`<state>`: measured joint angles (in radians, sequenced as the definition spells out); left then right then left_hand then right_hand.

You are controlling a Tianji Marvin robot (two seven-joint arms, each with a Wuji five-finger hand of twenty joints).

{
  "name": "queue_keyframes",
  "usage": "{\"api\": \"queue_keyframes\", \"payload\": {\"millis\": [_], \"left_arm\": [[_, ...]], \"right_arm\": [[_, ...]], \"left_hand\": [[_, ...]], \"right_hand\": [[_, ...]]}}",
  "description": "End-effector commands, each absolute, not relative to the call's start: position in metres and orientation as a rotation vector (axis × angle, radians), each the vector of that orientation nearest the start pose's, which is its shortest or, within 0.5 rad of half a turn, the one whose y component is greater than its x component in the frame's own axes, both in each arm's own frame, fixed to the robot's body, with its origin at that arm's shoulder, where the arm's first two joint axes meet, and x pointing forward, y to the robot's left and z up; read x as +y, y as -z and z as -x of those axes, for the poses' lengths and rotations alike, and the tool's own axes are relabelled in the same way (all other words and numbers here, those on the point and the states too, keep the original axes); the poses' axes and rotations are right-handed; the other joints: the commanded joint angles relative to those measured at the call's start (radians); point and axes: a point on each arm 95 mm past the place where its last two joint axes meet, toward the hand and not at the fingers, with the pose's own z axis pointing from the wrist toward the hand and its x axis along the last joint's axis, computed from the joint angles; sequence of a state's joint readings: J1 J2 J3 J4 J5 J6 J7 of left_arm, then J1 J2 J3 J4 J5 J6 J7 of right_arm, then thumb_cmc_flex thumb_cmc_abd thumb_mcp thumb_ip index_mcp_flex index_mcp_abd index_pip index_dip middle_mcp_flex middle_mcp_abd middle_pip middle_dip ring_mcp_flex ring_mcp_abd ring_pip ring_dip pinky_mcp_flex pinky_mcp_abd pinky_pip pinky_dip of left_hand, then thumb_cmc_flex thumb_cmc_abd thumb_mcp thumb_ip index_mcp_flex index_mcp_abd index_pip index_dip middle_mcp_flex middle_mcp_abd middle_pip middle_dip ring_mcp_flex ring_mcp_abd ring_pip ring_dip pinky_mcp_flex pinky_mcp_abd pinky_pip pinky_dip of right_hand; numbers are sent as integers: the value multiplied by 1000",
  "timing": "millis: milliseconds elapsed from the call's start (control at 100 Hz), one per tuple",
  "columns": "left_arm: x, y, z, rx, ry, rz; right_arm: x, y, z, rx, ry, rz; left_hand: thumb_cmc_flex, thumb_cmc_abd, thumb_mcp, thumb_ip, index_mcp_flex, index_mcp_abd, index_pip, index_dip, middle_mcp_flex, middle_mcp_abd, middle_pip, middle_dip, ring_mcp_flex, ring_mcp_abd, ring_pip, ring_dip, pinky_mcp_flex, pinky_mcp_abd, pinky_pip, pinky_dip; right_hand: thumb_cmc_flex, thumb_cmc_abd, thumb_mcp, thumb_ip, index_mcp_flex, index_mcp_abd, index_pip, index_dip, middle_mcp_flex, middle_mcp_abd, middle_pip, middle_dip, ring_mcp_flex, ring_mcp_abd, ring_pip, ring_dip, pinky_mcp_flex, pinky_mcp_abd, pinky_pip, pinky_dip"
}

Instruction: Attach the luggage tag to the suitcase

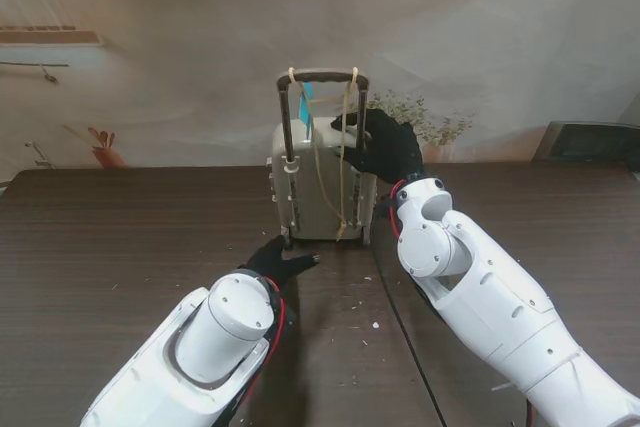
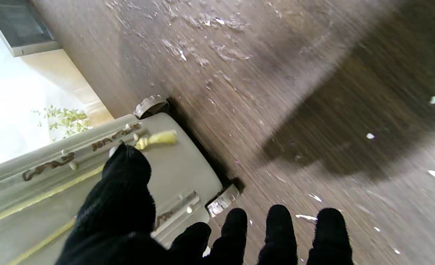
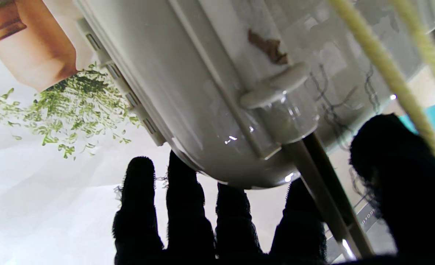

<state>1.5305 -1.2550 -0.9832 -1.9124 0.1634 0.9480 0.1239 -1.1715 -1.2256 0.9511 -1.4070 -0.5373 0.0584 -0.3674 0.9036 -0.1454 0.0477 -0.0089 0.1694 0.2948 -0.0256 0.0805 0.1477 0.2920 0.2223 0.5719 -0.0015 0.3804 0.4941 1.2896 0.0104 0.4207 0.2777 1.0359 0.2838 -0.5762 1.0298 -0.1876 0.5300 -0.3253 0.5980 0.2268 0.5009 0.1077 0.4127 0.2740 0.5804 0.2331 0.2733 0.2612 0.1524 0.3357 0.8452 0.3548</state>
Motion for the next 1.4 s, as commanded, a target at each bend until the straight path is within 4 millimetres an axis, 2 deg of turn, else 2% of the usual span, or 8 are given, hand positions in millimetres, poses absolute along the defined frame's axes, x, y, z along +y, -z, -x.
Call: {"api": "queue_keyframes", "payload": {"millis": [0, 260, 570, 850, 910, 1000, 1260, 1390], "left_arm": [[-111, 282, -350, 925, 1339, 2366], [-98, 268, -337, 896, 1419, 2303], [-102, 262, -333, 914, 1463, 2281], [-100, 252, -329, 900, 1532, 2223], [-99, 247, -327, 900, 1559, 2196], [-96, 239, -321, 891, 1616, 2150], [-65, 209, -303, 859, 1813, 1897], [-47, 201, -293, 902, 1897, 1787]], "right_arm": [[78, 264, -482, 1009, -1937, -1339], [75, 259, -480, 1009, -1966, -1322], [71, 252, -478, 1017, -2014, -1293], [62, 241, -474, 962, -2044, -1256], [59, 237, -472, 951, -2047, -1252], [52, 233, -468, 941, -2042, -1246], [27, 226, -432, 926, -2031, -1290], [16, 224, -405, 944, -2018, -1304]], "left_hand": [[-35, 8, -29, 17, -28, 61, -8, -24, -17, -32, -20, 32, 3, -11, -10, 24, -10, 36, -8, -2], [-24, 1, -26, 20, -32, 47, 12, 68, -4, -30, 1, 33, 3, -9, -2, 32, -13, 28, -10, 0], [-30, 0, -29, 20, -32, 42, 10, 95, -13, -34, -21, 17, 3, -35, -47, -3, -40, 0, -22, -10], [-50, -1, -34, 21, -19, 28, 9, 113, -38, -56, -126, -35, 4, -124, -260, -232, -117, -19, -112, -196], [-54, -2, -34, 23, -13, 23, 11, 114, -45, -64, -147, -50, -4, -143, -297, -269, -139, -24, -130, -231], [-62, -10, -34, 25, 17, 15, 15, 119, -33, -66, -167, -75, -4, -161, -348, -332, -125, -17, -192, -371], [-83, -44, -23, 32, 162, -38, 64, 131, 54, -69, -168, -124, 15, -162, -276, -306, -128, -9, -161, -399], [-92, -68, -12, 32, 215, -67, 102, 127, 94, -72, -173, -175, 31, -184, -278, -417, -111, -8, -178, -448]], "right_hand": [[-25, -29, 8, 16, -12, 75, 40, 19, 97, 12, 85, 14, 5, -21, 10, -7, -2, -27, 13, -14], [-92, -53, -38, -6, -147, 133, 6, 3, -14, 0, 59, 5, -56, -35, -19, -19, -39, -47, -9, -29], [-158, 5, -123, -13, -341, 161, -33, -56, -237, -17, -101, -76, -290, -87, -229, -159, -199, -146, -157, -175], [-171, 21, -143, -13, -439, 185, -32, -116, -184, 17, -440, -248, -342, -84, -288, -195, -248, -163, -161, -250], [-172, 21, -143, -13, -440, 189, -32, -117, -179, 20, -445, -255, -342, -84, -288, -194, -249, -164, -161, -252], [-170, 17, -140, -13, -438, 198, -30, -118, -170, 19, -443, -259, -338, -82, -286, -194, -249, -165, -161, -253], [-149, -1, -138, -12, -353, 244, -24, -119, -76, 63, -431, -256, -272, -48, -279, -185, -206, -151, -150, -254], [-147, -15, -135, -14, -283, 270, -35, -119, -14, 87, -424, -248, -221, -29, -273, -179, -169, -135, -138, -256]]}}
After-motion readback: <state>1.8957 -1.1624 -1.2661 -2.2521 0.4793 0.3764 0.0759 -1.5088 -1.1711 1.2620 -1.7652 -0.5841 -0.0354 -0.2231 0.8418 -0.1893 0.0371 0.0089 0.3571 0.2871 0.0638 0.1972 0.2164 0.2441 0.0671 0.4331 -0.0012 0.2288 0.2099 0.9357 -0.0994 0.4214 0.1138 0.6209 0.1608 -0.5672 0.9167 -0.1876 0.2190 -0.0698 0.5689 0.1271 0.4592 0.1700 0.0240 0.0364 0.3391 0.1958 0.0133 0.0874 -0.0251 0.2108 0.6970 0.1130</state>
